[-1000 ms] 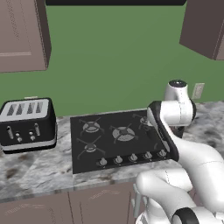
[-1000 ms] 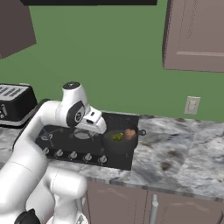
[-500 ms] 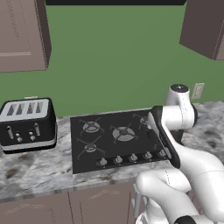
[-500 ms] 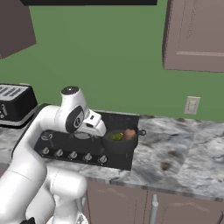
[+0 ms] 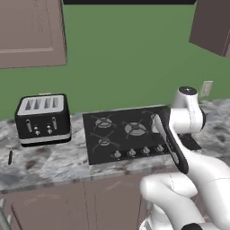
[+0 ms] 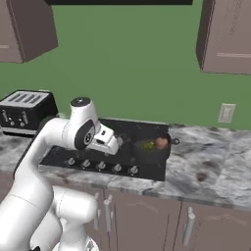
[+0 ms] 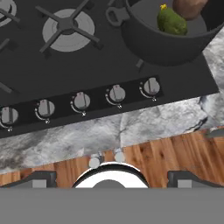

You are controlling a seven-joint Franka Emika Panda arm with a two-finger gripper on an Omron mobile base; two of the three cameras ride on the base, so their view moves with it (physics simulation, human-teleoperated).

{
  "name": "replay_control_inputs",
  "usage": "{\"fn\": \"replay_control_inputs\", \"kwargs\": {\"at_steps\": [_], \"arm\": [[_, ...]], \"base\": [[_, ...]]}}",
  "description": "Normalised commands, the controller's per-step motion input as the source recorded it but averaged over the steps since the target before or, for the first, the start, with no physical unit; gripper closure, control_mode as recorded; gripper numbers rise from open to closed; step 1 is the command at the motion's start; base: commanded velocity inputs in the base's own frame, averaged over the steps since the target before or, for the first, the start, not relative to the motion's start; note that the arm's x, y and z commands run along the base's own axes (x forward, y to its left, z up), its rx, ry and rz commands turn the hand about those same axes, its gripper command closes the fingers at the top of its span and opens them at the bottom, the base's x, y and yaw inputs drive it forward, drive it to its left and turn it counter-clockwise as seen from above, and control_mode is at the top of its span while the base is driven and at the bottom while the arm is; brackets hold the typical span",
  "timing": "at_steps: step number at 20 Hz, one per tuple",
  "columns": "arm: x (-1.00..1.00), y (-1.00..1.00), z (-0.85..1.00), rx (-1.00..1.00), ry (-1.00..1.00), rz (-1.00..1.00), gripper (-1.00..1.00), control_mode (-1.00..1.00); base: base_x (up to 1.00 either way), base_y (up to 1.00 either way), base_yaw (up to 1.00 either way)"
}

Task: Put the potato and cucumber in the pot. Retrieve the spatula and lightly stir the vegetables in the pot.

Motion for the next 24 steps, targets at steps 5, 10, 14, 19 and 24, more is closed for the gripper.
{"fn": "replay_control_inputs", "kwargs": {"at_steps": [5, 10, 14, 19, 24], "arm": [[0.0, 0.0, 0.0, 0.0, 0.0, 0.0, -1.0, 1.0], [0.0, 0.0, 0.0, 0.0, 0.0, 0.0, -1.0, 1.0], [0.0, 0.0, 0.0, 0.0, 0.0, 0.0, -1.0, 1.0], [0.0, 0.0, 0.0, 0.0, 0.0, 0.0, -1.0, 1.0], [0.0, 0.0, 0.0, 0.0, 0.0, 0.0, -1.0, 1.0]], "base": [[-0.36, 0.9, 0.08], [-0.06, 0.95, 0.03], [0.11, 0.88, 0.0], [0.29, 0.88, -0.02], [0.49, 0.66, 0.03]]}}
